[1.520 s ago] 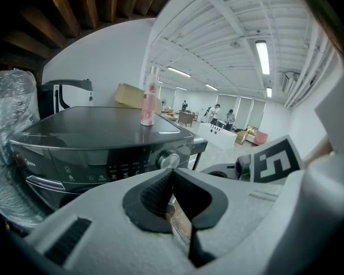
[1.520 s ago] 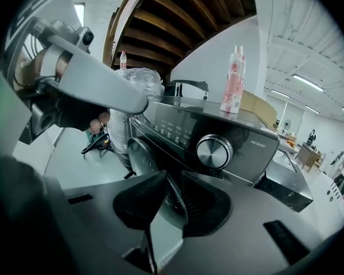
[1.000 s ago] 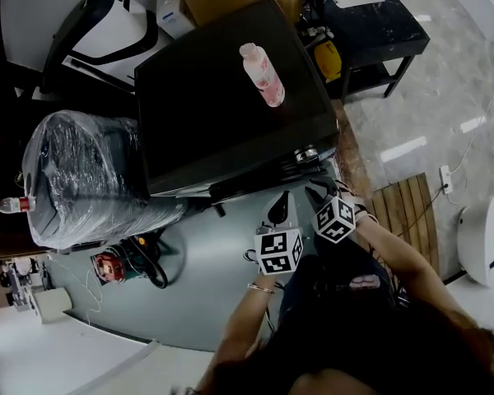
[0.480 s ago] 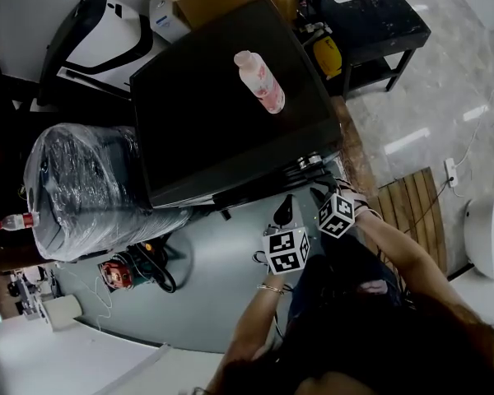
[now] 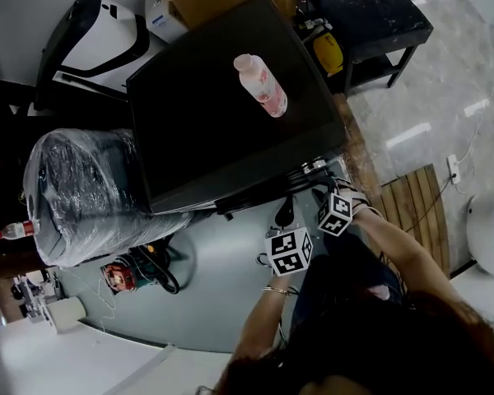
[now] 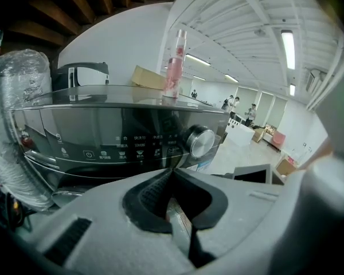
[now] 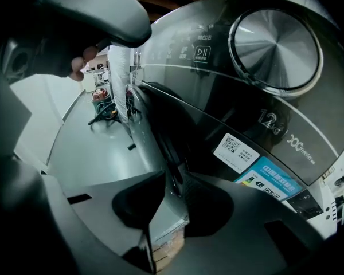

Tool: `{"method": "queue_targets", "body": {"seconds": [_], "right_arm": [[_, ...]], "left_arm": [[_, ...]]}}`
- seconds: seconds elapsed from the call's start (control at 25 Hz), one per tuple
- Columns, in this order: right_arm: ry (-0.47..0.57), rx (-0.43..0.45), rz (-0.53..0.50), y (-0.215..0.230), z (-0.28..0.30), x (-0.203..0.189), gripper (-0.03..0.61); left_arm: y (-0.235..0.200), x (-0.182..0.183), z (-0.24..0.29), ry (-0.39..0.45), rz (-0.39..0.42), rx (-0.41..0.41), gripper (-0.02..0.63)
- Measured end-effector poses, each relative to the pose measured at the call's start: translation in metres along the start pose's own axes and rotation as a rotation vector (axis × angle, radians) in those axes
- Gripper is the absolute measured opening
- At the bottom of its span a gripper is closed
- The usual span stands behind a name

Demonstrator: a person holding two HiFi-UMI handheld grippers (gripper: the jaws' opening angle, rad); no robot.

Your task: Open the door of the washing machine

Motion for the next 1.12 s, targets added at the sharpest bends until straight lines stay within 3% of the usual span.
{"method": "queue_targets", "body": {"seconds": [0.4, 1.12], "right_arm": [[-0.031, 0.033, -0.016, 0.001, 0.012, -0.002, 0.114], [-0.021, -0.010, -0.065, -0.028, 0.002, -0.016, 0.098]], "left_arm": [[-0.006, -0.002, -0.012, 0.012, -0.032, 0.022, 0.014], [-0.020, -0.020, -0.061, 0.050, -0.062, 0.078, 0.014]]}}
Point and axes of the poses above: the fingertips, and each gripper's own axes: z forward along the fingers, y to its right, x out of its top, the point moved 4 cm from there along -z, backward along the fingers, and after that the axes turned 5 degrees about -z, right-handed, at the moved point
